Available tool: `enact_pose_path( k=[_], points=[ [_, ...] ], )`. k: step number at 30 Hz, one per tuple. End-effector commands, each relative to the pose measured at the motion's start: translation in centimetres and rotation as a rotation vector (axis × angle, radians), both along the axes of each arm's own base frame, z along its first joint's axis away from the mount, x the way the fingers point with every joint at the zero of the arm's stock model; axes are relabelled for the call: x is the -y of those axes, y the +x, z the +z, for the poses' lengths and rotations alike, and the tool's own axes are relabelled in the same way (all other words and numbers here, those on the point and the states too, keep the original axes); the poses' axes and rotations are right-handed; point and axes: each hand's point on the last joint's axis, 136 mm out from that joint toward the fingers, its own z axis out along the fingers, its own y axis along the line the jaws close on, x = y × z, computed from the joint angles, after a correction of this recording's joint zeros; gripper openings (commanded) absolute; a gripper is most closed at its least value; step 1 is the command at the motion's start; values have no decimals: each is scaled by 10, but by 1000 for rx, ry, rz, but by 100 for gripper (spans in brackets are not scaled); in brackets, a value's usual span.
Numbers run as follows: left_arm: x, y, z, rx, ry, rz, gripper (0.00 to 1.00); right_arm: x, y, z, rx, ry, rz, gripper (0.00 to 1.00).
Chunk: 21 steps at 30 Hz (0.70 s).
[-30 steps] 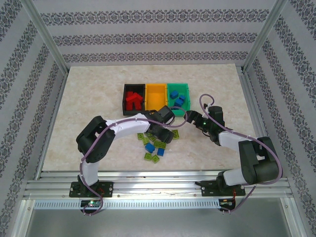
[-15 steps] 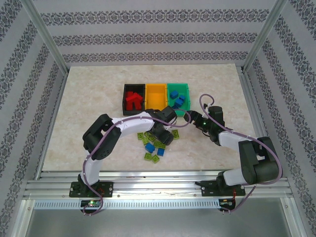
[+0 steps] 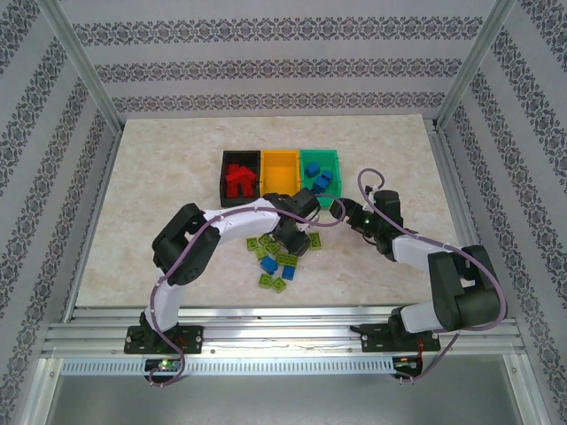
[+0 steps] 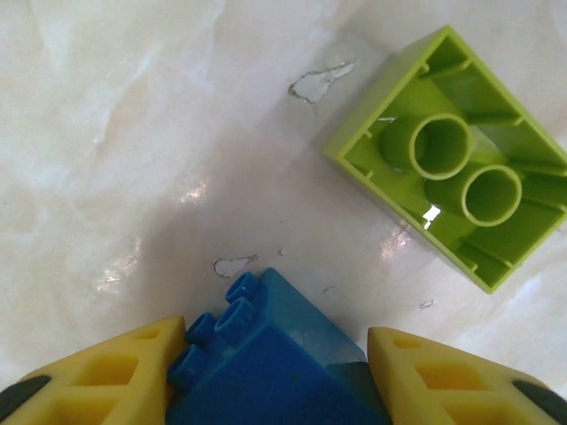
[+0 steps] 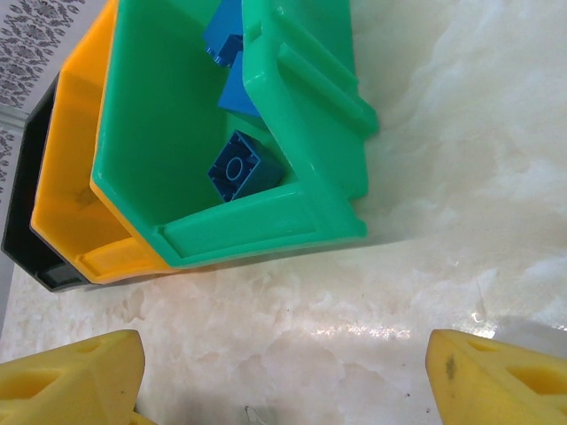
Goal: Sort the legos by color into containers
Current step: Pick up the lego from the center of the table, then place the lego in the container.
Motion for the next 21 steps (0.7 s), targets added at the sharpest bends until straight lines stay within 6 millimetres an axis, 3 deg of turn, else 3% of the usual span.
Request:
enact_pose_path(
  k=[1,7,13,21],
  points=[
    [-1,-6,-2,-14,32,-12,43,1,-1,-1,5,12,2,83],
    [3,0,12,22,2,7,39,1,-1,-2,2,14,3,83],
    [16,15,45,89,-72,36,37,1,-1,-2,2,14,-1,83],
    [34,57,96,233,-135,105,37,2,-1,-2,3,16,-3,83]
  ],
)
